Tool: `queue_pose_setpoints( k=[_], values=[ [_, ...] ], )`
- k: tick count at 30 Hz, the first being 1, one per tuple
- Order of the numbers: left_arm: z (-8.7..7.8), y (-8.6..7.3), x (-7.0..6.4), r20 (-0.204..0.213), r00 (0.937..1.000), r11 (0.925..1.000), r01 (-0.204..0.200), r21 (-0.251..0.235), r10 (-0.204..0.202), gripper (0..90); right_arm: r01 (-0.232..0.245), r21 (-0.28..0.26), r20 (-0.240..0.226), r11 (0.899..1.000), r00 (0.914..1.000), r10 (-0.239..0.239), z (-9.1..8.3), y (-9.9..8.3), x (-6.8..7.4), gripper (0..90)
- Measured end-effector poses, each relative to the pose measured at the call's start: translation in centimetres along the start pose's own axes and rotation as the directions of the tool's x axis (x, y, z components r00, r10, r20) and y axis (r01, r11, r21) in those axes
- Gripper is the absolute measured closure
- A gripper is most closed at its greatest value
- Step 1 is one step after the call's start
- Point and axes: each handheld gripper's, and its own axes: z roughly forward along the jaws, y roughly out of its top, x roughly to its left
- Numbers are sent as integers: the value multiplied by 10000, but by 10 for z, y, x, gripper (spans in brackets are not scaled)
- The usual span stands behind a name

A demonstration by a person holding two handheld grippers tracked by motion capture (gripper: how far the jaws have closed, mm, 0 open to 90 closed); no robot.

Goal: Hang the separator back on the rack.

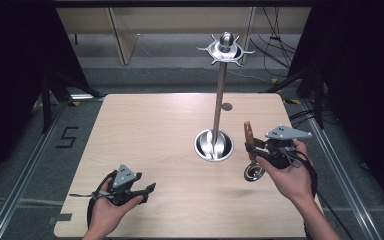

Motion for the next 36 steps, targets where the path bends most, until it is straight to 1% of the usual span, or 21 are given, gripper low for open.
queue_pose_setpoints(
  k=[2, 4, 5, 8, 9, 10, 11, 13, 14, 16, 17, 20, 21, 22, 23, 27, 29, 30, 33, 34, 36],
  values=[
    [0, 0, 0, 0, 10000, 10000, -38, -12, 38, 370, 47, -235, 68, 9997, 10000, -45, 0, 1, 0, 687],
    [0, 0, 0, 9, 10000, 10000, -37, -6, 37, 370, 201, -210, 8, 9996, 9998, -201, -1, 2, -1, 687],
    [0, 0, 0, 2, 10000, 10000, -32, -14, 32, 370, -30, -168, -7, 9999, 10000, 30, -2, 2, 1, 687],
    [0, 0, 0, -6, 10000, 10000, -12, -5, 12, 370, -44, -219, 13, 9998, 10000, 44, -4, 3, 1, 687],
    [0, 0, 0, -5, 10000, 10000, -23, -12, 23, 370, 128, -614, 137, 9980, 9998, -120, -3, 3, -1, 687],
    [0, 0, 0, -5, 10000, 10000, -33, -6, 33, 370, 187, -527, 116, 9984, 9998, -181, -5, 4, -1, 687],
    [1, 0, 0, -3, 10000, 10000, -29, -26, 29, 370, 37, -392, -34, 9992, 10000, -38, -6, 5, -1, 687],
    [1, 0, 0, -2, 10000, 10000, -46, -23, 46, 370, 62, -480, 78, 9988, 10000, -58, -6, 6, 0, 687],
    [1, 0, 0, -1, 10000, 10000, -36, -26, 36, 370, 29, -805, 232, 9968, 9997, -10, -6, 6, 0, 687],
    [2, 0, 0, -20, 10000, 9999, 46, -104, -46, 370, 65, -600, 135, 9982, 9999, -57, -8, 7, -1, 687],
    [2, 0, 0, -58, 10000, 9998, 38, -169, -39, 370, 27, -859, 239, 9963, 9997, -7, -9, 8, -1, 687],
    [0, 0, 0, -105, 9999, 10000, -35, 56, 36, 369, 251, -887, 210, 9957, 9995, -233, -11, 11, -3, 687],
    [0, 0, 0, -105, 9999, 10000, -35, 56, 36, 369, 2, -948, 223, 9955, 9997, 19, -11, 11, -1, 687],
    [2, 0, 0, -39, 10000, 9999, 78, -151, -79, 369, 2, -948, 223, 9955, 9997, 19, -11, 11, -1, 687],
    [2, 0, 0, -33, 10000, 9999, 33, -104, -33, 369, 38, -911, 194, 9958, 9998, -21, -12, 12, -2, 687],
    [0, 0, 2, -43, 10000, 10000, -86, 11, 86, 369, 236, -1174, 209, 9928, 9996, -213, -14, 17, -3, 687],
    [1, 0, 0, -140, 9999, 10000, 18, 14, -18, 369, 84, -1279, 160, 9917, 9999, -64, -17, 20, -1, 687],
    [1, 0, 0, -140, 9999, 10000, 18, 14, -18, 369, 130, -1529, 353, 9882, 9993, -77, -17, 21, -1, 687],
    [1, 0, 0, -39, 10000, 9999, 88, -103, -89, 369, 275, -1614, 329, 9865, 9992, -225, -18, 24, -1, 687],
    [1, 0, 0, -46, 10000, 9999, 70, -93, -70, 369, 294, -1843, 392, 9824, 9990, -226, -18, 26, -1, 687],
    [1, 0, 1, -51, 10000, 10000, 50, -81, -50, 369, 126, -1798, 269, 9836, 9996, -78, -19, 28, 0, 687]
  ],
)
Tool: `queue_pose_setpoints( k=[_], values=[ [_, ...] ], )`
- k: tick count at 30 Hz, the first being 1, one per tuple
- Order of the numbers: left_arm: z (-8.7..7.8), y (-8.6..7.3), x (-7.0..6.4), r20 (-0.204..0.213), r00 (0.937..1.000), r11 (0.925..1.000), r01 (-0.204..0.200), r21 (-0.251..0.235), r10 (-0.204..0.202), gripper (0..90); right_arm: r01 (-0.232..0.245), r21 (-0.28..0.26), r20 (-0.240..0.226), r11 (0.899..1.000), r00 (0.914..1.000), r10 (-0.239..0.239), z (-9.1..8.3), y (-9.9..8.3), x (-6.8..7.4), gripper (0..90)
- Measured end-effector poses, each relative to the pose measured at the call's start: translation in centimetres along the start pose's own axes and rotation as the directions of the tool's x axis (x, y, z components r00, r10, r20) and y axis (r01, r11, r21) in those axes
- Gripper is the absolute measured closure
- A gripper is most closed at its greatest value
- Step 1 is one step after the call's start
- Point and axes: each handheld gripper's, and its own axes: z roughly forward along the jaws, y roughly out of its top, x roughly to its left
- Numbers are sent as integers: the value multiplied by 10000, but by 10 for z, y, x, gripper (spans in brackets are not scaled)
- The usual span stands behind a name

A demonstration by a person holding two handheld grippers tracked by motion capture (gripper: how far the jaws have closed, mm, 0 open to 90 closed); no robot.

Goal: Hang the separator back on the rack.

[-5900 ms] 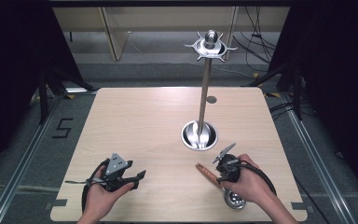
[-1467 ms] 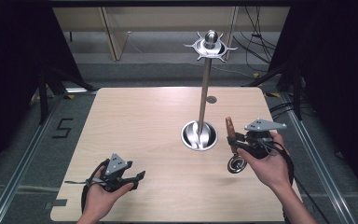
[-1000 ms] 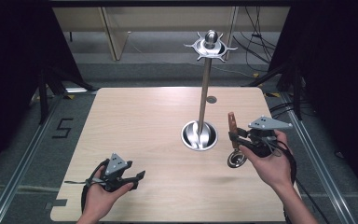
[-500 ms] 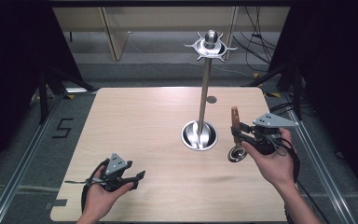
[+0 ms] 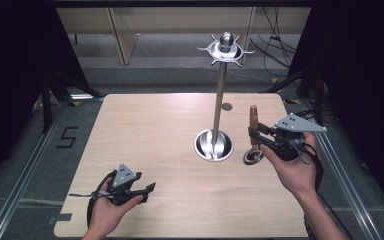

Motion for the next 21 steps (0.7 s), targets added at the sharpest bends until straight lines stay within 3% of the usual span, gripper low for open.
queue_pose_setpoints(
  k=[4, 5, 6, 7, 8, 15, 17, 19, 20, 21],
  values=[
    [0, 0, 0, 0, 10000, 10000, -13, -24, 13, 368, 53, -100, -11, 9999, 10000, -53, 0, 3, -1, 687],
    [0, 1, 2, -33, 9995, 9995, -309, -27, 309, 368, -182, -6, 24, 9998, 9998, 182, 0, 4, 1, 687],
    [0, 1, 1, -15, 9999, 9999, -121, -65, 121, 368, 31, -50, 27, 10000, 10000, -30, 0, 5, 0, 687],
    [0, 1, 1, -15, 9999, 9999, -121, -65, 121, 368, -106, 9, -36, 9999, 9999, 106, 1, 5, 0, 687],
    [0, 0, -2, 32, 9998, 9997, 198, -138, -197, 368, -45, -72, 23, 10000, 10000, 45, 1, 6, -1, 687],
    [1, 0, -1, 19, 9999, 9998, 151, -146, -151, 367, 77, -226, 4, 9997, 10000, -77, 0, 11, -2, 687],
    [1, 0, -1, 18, 9999, 9998, 157, -149, -157, 366, -106, -186, -10, 9998, 9999, 106, -1, 11, -1, 687],
    [1, 0, -2, 20, 9999, 9998, 160, -147, -159, 367, 297, -398, 117, 9988, 9995, -293, -1, 14, -3, 687],
    [1, 0, -2, 21, 9999, 9997, 165, -154, -165, 367, -31, -420, 107, 9991, 9999, 35, -1, 14, -1, 687],
    [1, 0, -2, 21, 9999, 9997, 165, -154, -165, 367, -31, -420, 107, 9991, 9999, 35, -1, 14, -1, 687]
  ],
)
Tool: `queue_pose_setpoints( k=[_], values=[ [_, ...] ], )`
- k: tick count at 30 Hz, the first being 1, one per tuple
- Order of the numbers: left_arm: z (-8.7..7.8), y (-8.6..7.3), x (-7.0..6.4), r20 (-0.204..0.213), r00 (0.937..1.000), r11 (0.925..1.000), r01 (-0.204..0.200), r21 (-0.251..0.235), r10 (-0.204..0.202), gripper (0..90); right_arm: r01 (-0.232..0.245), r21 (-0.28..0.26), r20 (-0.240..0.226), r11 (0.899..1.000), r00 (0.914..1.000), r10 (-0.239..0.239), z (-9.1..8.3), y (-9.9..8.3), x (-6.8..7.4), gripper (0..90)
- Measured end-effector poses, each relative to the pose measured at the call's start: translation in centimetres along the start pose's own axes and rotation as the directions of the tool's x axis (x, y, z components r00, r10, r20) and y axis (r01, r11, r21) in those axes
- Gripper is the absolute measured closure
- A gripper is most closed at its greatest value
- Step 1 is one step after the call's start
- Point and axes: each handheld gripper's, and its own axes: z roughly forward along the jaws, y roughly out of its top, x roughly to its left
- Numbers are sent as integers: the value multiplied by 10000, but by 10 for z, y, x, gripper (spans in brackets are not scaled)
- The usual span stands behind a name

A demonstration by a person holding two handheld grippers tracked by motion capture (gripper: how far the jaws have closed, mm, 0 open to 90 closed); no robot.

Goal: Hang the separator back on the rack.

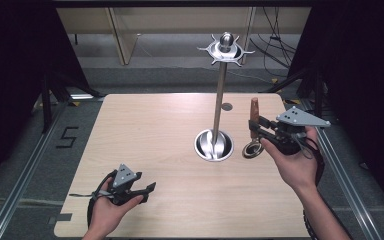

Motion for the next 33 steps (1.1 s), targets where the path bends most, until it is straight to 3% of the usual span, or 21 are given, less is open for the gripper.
queue_pose_setpoints(
  k=[3, 4, 5, 11, 18, 19, 22, 26, 27, 28, 33],
  values=[
    [-1, 0, 0, -53, 10000, 10000, -43, 3, 43, 365, 157, -103, -10, 9998, 9999, -158, 0, 5, -1, 687],
    [-1, 0, 0, -52, 10000, 10000, -28, -1, 28, 365, -49, -15, -60, 10000, 10000, 48, -1, 6, 0, 687],
    [-1, 0, 0, -44, 10000, 10000, -15, 4, 15, 365, 189, -169, 20, 9997, 9998, -188, 0, 7, -2, 687],
    [-1, 0, 0, -45, 10000, 10000, -47, -4, 47, 365, -83, -183, -30, 9998, 10000, 82, -1, 14, 0, 687],
    [-1, 0, 0, -12, 10000, 10000, -71, -4, 71, 365, 100, -409, -20, 9991, 9999, -101, 0, 16, 0, 687],
    [-2, 0, 1, -26, 9996, 9995, -271, 170, 271, 365, 128, -408, -4, 9991, 9999, -129, 1, 16, 0, 687],
    [-2, 0, 1, -14, 9996, 9995, -268, 184, 268, 365, -116, -347, -20, 9993, 9999, 115, 1, 17, 1, 687],
    [-2, 0, 1, -21, 9998, 9997, -215, 148, 215, 365, 5, -405, -11, 9992, 10000, -5, 2, 19, -1, 687],
    [-1, 0, 0, -35, 10000, 10000, -84, 41, 84, 365, -200, -370, -60, 9991, 9998, 197, 1, 19, 1, 687],
    [-1, 0, 0, -42, 10000, 10000, -57, 15, 57, 365, 71, -529, 68, 9986, 10000, -67, 2, 20, -1, 687],
    [-1, 0, 0, -56, 10000, 10000, -61, 18, 61, 365, 222, -586, 20, 9980, 9998, -221, 1, 28, 0, 687]
  ],
)
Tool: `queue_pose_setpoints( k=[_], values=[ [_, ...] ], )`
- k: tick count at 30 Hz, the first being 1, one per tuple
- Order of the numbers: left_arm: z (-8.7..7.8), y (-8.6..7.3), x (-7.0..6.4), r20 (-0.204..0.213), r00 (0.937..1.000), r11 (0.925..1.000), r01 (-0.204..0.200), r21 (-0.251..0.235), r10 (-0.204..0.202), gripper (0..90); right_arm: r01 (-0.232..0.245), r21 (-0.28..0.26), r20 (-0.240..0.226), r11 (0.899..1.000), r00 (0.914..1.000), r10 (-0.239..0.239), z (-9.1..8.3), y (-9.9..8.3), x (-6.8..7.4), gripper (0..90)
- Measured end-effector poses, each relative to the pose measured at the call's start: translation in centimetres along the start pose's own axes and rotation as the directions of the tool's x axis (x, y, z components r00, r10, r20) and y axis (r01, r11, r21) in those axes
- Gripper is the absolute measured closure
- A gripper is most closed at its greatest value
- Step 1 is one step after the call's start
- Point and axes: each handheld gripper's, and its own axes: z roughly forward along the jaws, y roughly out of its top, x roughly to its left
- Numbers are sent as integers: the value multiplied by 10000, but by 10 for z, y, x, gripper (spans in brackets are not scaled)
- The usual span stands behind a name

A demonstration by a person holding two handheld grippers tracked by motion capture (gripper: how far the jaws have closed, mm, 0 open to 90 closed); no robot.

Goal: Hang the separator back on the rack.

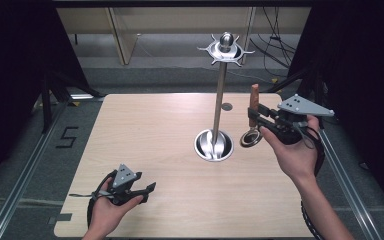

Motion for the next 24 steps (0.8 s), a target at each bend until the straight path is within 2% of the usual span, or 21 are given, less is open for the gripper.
queue_pose_setpoints(
  k=[3, 4, 12, 14, 15, 18, 20, 21, 24],
  values=[
    [0, 0, 0, -6, 10000, 10000, -3, -13, 3, 365, -211, 61, -4, 9998, 9998, 211, 0, 2, 2, 687],
    [0, 0, 0, -8, 10000, 10000, 8, 3, -8, 365, -69, -49, -53, 10000, 10000, 68, 1, 4, 1, 687],
    [0, 0, 1, 98, 10000, 10000, 15, -92, -14, 365, 81, -81, -27, 9999, 10000, -82, 2, 9, 2, 686],
    [0, 0, 0, 89, 9999, 9999, 74, -79, -73, 365, -107, 13, -64, 9999, 9999, 107, 2, 9, 4, 686],
    [0, 0, 1, 89, 9999, 9999, -46, -104, 47, 364, -116, -110, -45, 9999, 9999, 115, 3, 10, 3, 686],
    [0, 0, 1, 88, 10000, 10000, -16, -93, 16, 365, -84, -30, -54, 10000, 9999, 84, 2, 11, 3, 686],
    [0, 0, 1, 89, 10000, 10000, -28, -93, 29, 365, 321, -198, 45, 9993, 9995, -320, 3, 12, 1, 687],
    [0, 0, 0, 78, 9999, 9999, 91, -97, -91, 364, 15, -162, 29, 9999, 10000, -14, 2, 12, 4, 686],
    [0, 0, 0, 111, 9999, 9999, 51, -153, -49, 365, 31, -158, 26, 9999, 10000, -30, 3, 14, 4, 686]
  ],
)
